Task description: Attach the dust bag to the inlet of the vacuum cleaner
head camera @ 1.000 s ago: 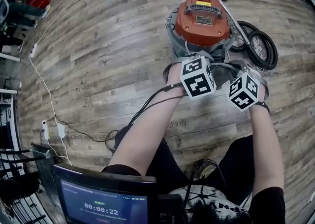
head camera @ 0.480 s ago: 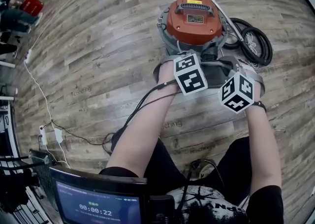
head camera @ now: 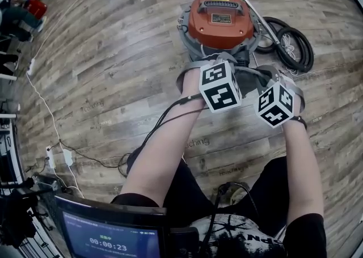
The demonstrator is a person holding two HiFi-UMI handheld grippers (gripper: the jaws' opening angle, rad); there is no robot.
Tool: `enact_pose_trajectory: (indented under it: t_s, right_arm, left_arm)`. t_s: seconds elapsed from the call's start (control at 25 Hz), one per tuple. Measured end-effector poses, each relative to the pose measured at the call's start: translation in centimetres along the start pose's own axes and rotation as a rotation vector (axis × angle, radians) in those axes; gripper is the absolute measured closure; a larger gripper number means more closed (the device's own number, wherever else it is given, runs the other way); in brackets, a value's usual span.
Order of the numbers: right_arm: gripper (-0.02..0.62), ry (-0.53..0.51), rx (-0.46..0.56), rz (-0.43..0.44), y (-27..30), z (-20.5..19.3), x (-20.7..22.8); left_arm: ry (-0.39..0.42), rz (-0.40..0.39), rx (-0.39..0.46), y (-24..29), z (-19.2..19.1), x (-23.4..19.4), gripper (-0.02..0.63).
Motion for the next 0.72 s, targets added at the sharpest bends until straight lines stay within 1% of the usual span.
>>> enact_pose_trajectory:
  t_s: [0.2, 0.28, 0.44, 0.52, 0.72]
  right_arm:
    - [0.572, -0.062, 0.014, -0.012, 0.3, 1.3, 0.7]
    - [0.572, -0.067, 0.021, -0.023, -0.2, 1.7, 0.7]
    - [0.572, -0.023, 0.017, -0.022, -0.5, 1.4, 0.6]
    - [0.569, -0.002, 0.031, -0.017, 0.2, 0.9, 0.4]
    - [0.543, 0.02, 0.051, -0.008, 0.6, 0.6, 0.5]
  left_arm:
    - [-0.051, -0.022, -0.01, 1.2, -1.4, -0.7, 0.554]
    - [-0.058, -0.02, -0.015, 0.9, -1.5, -0.5, 0.557]
    - [-0.033, -0.008, -0.022, 0.7, -1.1, 0.0, 0.557]
    - [-0.025, -0.01, -0.026, 1.3, -1.1, 0.0, 0.557]
    - [-0.05, -0.007, -0.011, 1.5, -1.4, -0.5, 0.539]
Point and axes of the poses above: the fingertips, and each gripper's own axes: y forward along the fingers, x to its right, z out of its top, the point moved 7 cm from there along -y, backward along the fingers, and after that the axes turned 7 degrees about -x, right-handed, at the moved point
